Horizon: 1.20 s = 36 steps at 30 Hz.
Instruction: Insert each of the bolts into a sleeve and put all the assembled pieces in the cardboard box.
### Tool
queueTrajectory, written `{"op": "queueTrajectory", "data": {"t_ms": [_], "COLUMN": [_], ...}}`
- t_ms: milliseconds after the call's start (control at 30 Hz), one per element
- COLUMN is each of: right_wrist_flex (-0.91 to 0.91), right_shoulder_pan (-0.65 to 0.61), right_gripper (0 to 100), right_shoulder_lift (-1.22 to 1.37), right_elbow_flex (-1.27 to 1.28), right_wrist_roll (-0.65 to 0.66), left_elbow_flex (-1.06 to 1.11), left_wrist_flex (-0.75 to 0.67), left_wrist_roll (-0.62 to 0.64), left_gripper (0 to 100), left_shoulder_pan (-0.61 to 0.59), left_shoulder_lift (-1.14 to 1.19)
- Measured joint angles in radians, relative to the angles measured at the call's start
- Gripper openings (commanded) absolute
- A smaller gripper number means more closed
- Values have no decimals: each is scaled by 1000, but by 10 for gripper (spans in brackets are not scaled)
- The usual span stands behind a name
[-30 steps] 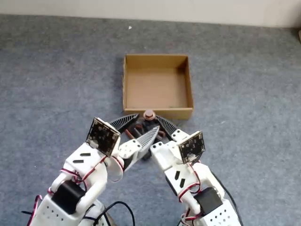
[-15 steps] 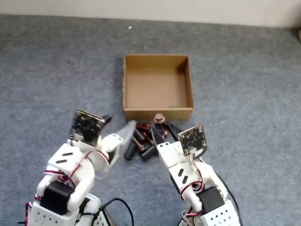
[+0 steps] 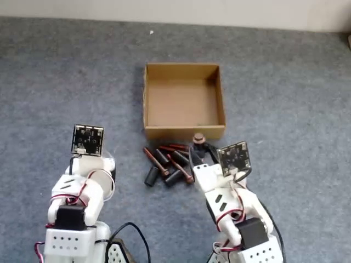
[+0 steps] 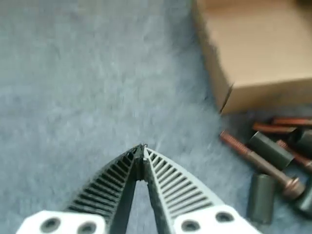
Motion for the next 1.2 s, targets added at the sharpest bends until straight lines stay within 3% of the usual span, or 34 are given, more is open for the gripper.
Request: {"op": "queueTrajectory", "data": {"t_ms": [233,800,1033,1200], "right_wrist_flex": [0,-261,-278,-275], "right_shoulder_pan": [2,18,81,114], "right_gripper": [5,6,8,118], "right_shoulder_lift": [170,1297,1656,1858], "right_elbow_flex": [-203,-775,-988,-1096], "right_wrist_roll": [0,0,0,0], "left_elbow_flex": [100,107,107,107], "left_wrist_flex": [-15,-41,-41,-41], "left_wrist_roll": [0,0,0,0], "left_gripper": [6,6,6,6], "left_shoulder_pan": [-2,-46,-46,-46], "left_shoulder_lift": [0,2,2,2]}}
